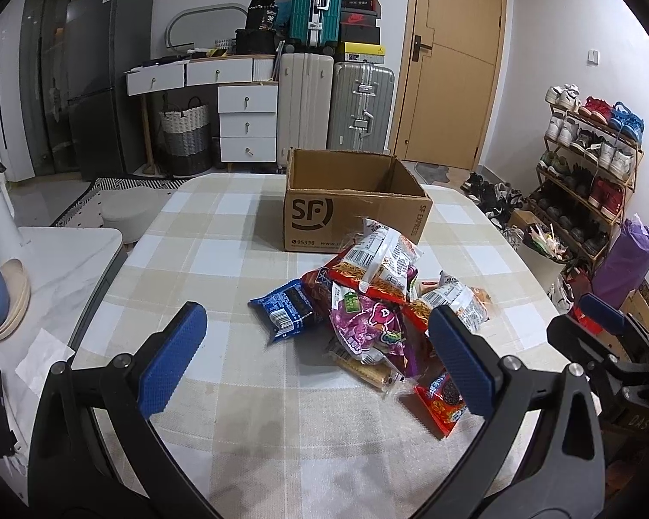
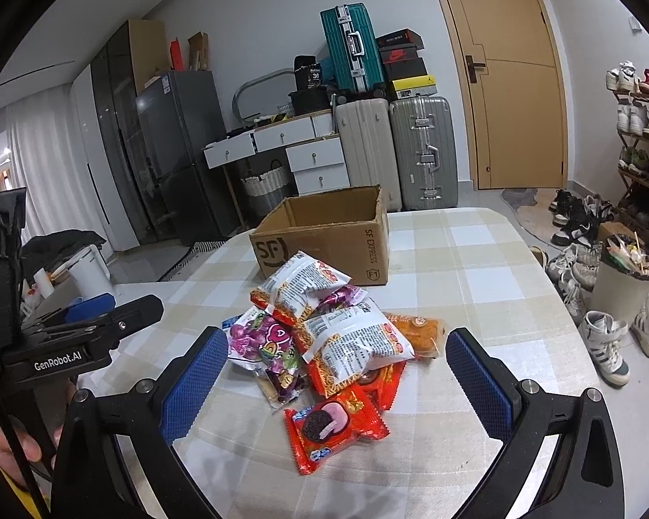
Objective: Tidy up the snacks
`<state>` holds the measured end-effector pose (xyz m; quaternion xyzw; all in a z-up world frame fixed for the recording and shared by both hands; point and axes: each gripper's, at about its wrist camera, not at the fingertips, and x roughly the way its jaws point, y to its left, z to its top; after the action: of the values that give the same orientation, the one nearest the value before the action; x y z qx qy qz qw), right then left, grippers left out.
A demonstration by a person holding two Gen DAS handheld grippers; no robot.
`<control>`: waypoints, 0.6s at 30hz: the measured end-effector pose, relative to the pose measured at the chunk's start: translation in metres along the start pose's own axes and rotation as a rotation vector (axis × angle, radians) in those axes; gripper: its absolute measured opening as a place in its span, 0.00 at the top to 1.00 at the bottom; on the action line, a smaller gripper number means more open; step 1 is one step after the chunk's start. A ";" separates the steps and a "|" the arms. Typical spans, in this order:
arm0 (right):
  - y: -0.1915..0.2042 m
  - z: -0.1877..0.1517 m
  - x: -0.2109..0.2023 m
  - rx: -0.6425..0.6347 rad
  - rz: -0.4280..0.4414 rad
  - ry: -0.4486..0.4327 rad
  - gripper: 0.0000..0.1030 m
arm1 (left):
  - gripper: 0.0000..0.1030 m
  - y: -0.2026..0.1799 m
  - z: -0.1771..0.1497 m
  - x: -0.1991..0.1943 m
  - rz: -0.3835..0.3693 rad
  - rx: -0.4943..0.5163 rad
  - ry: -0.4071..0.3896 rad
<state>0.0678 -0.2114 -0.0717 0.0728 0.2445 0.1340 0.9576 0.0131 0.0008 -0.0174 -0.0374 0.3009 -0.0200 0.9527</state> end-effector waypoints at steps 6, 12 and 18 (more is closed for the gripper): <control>-0.008 -0.002 0.010 0.008 -0.009 0.018 0.00 | 0.01 -0.006 0.009 0.024 0.002 0.030 0.024; -0.021 -0.007 0.031 0.020 0.013 0.066 0.00 | 0.01 -0.017 0.029 0.064 -0.011 0.112 0.075; -0.040 -0.009 0.058 0.079 0.095 0.137 0.00 | 0.01 -0.043 0.052 0.122 -0.056 0.247 0.173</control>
<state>0.1217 -0.2315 -0.1137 0.1128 0.3109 0.1740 0.9276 0.1419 -0.0466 -0.0406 0.0734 0.3761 -0.0867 0.9196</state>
